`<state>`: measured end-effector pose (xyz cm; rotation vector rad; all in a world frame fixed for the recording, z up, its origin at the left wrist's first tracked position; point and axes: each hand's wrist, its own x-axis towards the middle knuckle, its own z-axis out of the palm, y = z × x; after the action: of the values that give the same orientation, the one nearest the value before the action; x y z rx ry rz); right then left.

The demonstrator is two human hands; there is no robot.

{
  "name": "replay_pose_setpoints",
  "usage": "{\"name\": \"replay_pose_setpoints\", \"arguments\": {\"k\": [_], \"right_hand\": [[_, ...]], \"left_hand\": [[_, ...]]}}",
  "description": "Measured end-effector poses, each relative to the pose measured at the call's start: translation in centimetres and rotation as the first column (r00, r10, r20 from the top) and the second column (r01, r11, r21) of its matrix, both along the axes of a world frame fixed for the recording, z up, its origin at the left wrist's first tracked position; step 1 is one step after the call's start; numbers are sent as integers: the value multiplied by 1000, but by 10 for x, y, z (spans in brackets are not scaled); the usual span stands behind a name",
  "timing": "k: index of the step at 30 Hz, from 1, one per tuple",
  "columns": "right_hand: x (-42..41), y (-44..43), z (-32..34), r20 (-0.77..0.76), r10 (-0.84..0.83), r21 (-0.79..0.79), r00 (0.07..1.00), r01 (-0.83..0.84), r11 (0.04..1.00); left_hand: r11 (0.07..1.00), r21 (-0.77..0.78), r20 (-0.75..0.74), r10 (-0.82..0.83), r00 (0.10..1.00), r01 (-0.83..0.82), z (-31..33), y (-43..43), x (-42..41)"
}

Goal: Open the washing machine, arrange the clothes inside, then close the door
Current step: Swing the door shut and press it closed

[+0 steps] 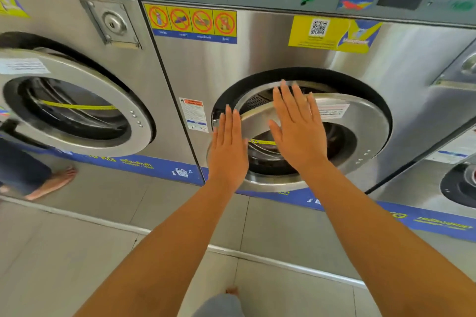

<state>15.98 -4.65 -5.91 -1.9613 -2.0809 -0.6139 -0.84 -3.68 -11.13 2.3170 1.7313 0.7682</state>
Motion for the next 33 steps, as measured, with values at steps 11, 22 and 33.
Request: {"name": "replay_pose_setpoints", "arguments": {"k": [11, 22, 33], "right_hand": [[-6, 52, -5, 43, -110, 65, 993, 107, 992], [-1, 77, -12, 69, -130, 80, 989, 124, 989], [-5, 62, 1, 26, -85, 28, 996, 84, 996]], "left_hand": [[999, 36, -82, -33, 996, 36, -10, 69, 5], [998, 60, -99, 9, 995, -3, -17, 95, 21], [998, -8, -165, -56, 985, 55, -2, 84, 6]]}}
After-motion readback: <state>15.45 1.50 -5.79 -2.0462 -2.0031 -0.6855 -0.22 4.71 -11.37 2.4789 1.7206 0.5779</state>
